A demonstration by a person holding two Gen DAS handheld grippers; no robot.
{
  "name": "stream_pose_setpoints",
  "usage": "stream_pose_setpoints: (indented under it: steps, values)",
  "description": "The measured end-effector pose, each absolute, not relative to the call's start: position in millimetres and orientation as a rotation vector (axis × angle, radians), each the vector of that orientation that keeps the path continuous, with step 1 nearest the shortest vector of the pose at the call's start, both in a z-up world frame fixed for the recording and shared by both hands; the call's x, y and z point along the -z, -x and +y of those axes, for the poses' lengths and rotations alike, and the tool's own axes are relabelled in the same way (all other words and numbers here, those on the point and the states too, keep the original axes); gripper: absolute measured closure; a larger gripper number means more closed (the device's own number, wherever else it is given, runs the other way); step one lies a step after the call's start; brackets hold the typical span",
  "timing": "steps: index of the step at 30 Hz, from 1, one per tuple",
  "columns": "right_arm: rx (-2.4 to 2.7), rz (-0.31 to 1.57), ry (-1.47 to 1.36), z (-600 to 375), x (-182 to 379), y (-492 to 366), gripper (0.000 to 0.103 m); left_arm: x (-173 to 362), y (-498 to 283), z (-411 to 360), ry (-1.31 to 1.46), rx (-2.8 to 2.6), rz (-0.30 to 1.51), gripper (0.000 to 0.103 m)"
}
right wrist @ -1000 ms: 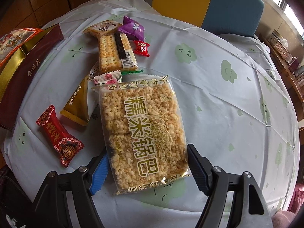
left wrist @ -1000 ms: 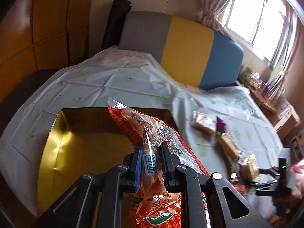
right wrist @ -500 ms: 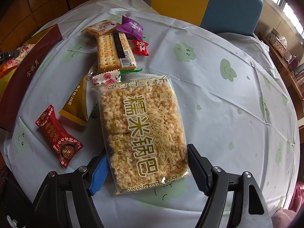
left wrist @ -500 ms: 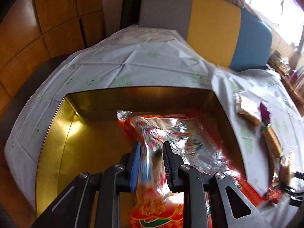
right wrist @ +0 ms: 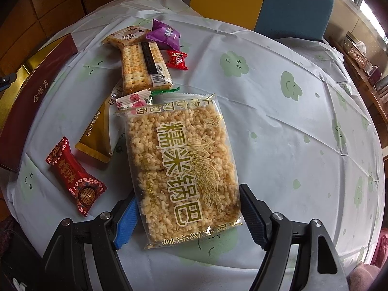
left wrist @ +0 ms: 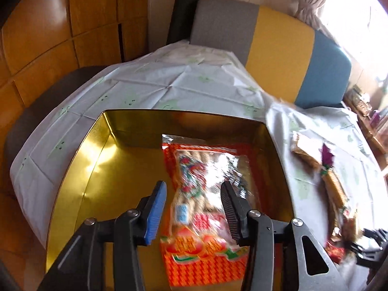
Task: Organize snacks
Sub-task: 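Carry the red-orange bag into the gold tin and release it, then grasp the rice-cracker bag with the right gripper and drop it into the tin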
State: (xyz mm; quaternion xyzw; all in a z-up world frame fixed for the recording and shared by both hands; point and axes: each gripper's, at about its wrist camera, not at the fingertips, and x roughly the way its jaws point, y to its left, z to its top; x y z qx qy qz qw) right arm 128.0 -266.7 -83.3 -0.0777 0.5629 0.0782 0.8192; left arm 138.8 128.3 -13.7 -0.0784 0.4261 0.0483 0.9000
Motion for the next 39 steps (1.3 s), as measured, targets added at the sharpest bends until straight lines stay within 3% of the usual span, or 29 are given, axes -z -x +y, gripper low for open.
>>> stream_pose_setpoints:
  steps: [15, 31, 39]
  values:
    - [-0.185, 1.177, 0.088, -275, 74, -125, 0.026, 5, -72, 87, 0.165, 0.011, 0.893, 0.055]
    - [-0.197, 1.114, -0.013, -273, 42, -106, 0.030, 11, -47, 110, 0.171, -0.065, 0.899, 0.052]
    - [-0.392, 1.072, -0.054, -193, 6, -100, 0.030, 15, -42, 139, 0.211, -0.167, 0.901, 0.052]
